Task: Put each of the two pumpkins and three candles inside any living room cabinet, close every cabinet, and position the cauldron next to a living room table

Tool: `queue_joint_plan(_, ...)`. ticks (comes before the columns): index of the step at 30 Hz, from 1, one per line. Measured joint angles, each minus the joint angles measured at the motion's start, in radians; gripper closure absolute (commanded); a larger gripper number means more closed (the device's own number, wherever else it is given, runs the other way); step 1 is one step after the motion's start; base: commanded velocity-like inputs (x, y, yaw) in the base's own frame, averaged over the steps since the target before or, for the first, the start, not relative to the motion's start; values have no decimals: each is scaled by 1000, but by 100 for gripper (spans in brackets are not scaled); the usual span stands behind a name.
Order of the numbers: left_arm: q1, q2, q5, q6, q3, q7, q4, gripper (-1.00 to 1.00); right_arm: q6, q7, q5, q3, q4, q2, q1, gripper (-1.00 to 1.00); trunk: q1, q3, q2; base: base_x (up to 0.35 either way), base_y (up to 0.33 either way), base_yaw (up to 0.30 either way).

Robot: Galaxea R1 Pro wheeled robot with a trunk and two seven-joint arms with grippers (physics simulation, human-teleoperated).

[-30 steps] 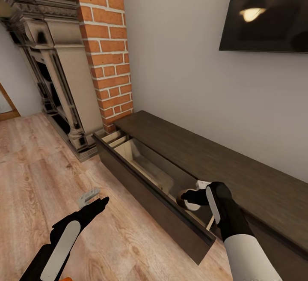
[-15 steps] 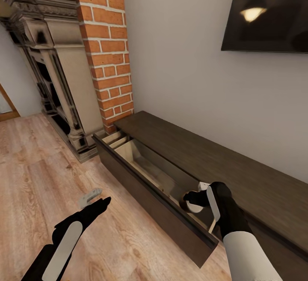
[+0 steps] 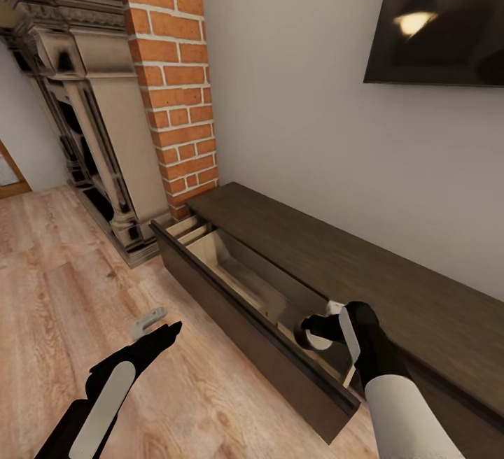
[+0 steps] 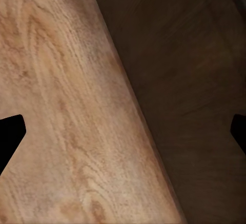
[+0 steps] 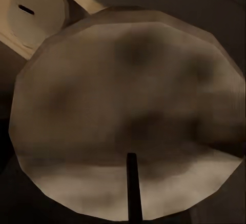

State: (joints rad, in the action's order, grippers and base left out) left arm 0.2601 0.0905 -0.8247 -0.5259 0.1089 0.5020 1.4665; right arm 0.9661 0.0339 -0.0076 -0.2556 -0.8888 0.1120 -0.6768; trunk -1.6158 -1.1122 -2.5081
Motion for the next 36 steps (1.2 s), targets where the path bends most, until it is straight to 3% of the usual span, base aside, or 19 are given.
queue_joint_plan(7, 0, 0, -1, 0, 0, 0, 0, -100, -44, -49, -29, -4, 77, 0, -25, 100, 0, 0, 0, 0, 0, 0)
queue_joint_plan(11, 0, 0, -1, 0, 0, 0, 0, -100, -52, -52, -32, -4, 84, 0, -27, 100, 0, 0, 0, 69, 0, 0)
queue_joint_plan(19, 0, 0, 0, 0, 0, 0, 0, -100, -104, -55, -39, -5, 187, -1, -55, 100, 0, 0, 0, 60, 0, 0)
queue_joint_plan(21, -1, 0, 0, 0, 0, 0, 0, -100, -105, -64, -37, -27, 190, -2, -56, 100, 0, 0, 0, 2, 0, 0)
queue_joint_plan(22, -1, 0, 0, 0, 0, 0, 0, -100, -109, -100, -33, -55, 193, -1, -58, 100, 0, 0, 0, 1, 0, 0)
queue_joint_plan(23, 0, 0, 0, 0, 0, 0, 0, -100, -125, -127, -66, -67, 199, 1, -60, 100, 0, 0, 0, 0, 0, 0)
queue_joint_plan(25, 0, 0, 0, 0, 0, 0, 0, -100, -174, -161, -78, -81, 235, 5, -70, 100, 0, 0, 0, 0, 0, 0)
queue_joint_plan(36, 0, 0, -1, 0, 0, 0, 0, -100, -225, -219, -104, -91, 295, 5, -91, 100, 0, 0, 0, 5, 2, 0)
